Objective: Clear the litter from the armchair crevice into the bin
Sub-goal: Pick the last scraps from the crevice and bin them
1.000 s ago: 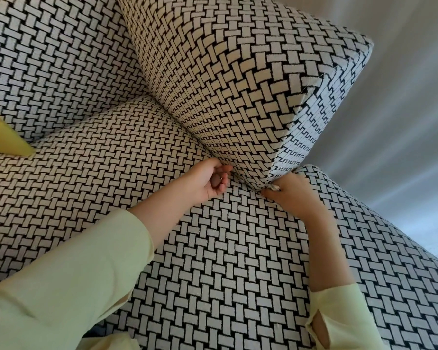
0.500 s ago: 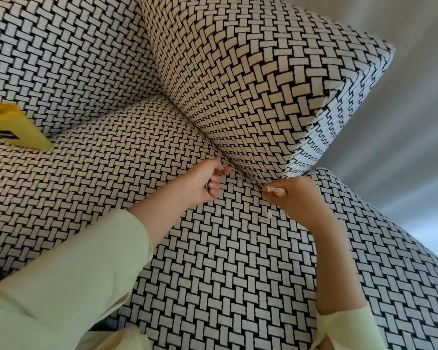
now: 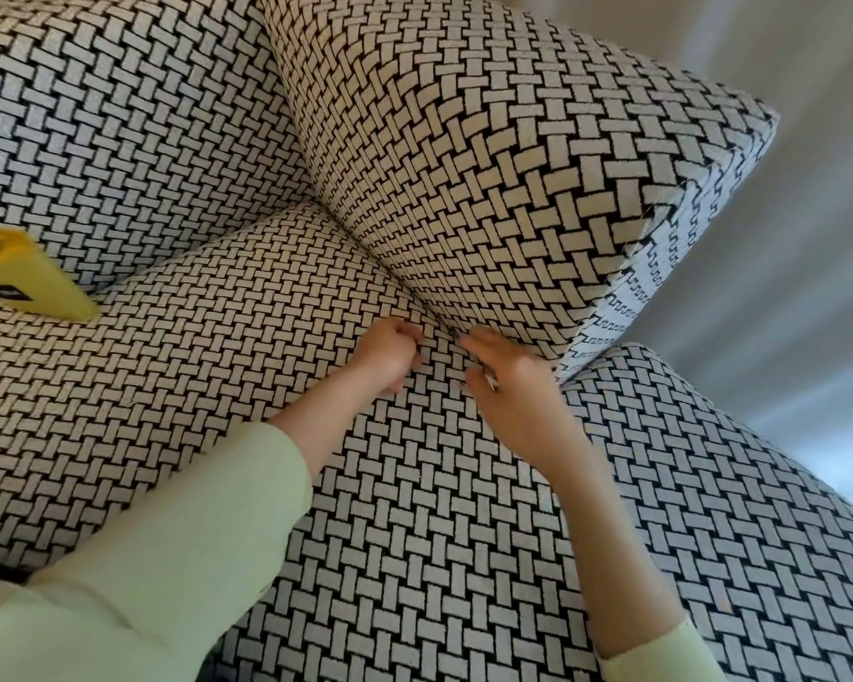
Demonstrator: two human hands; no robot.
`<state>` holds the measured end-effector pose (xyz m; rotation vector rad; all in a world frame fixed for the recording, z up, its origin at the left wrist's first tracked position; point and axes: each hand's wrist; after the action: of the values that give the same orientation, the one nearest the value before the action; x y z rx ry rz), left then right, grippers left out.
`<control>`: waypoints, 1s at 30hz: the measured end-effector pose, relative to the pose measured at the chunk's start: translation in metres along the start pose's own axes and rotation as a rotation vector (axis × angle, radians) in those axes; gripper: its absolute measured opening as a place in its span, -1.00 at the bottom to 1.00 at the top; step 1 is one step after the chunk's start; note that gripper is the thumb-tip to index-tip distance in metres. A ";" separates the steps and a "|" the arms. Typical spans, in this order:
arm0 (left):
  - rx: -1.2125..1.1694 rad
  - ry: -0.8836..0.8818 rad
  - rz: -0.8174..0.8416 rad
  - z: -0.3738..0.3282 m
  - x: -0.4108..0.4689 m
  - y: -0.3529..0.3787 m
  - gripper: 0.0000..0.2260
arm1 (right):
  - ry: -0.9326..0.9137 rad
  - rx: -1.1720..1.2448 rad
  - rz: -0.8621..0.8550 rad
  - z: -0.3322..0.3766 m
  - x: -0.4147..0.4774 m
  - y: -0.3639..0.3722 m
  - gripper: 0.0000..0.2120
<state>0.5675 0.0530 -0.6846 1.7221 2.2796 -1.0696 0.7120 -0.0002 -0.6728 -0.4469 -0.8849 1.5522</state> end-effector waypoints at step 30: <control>-0.195 -0.040 0.131 -0.025 -0.040 -0.079 -0.72 | 0.473 -0.440 0.505 0.021 0.057 0.041 -0.04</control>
<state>0.5208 0.0257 -0.6100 1.7282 2.1332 -0.8200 0.6589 0.0499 -0.6783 -1.3792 -0.7659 1.5861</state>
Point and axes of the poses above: each hand's wrist, its own x-axis towards the middle knuckle, its own y-axis out of the palm, z = x × y, and after that the axes turned 9 degrees about -z, right-handed
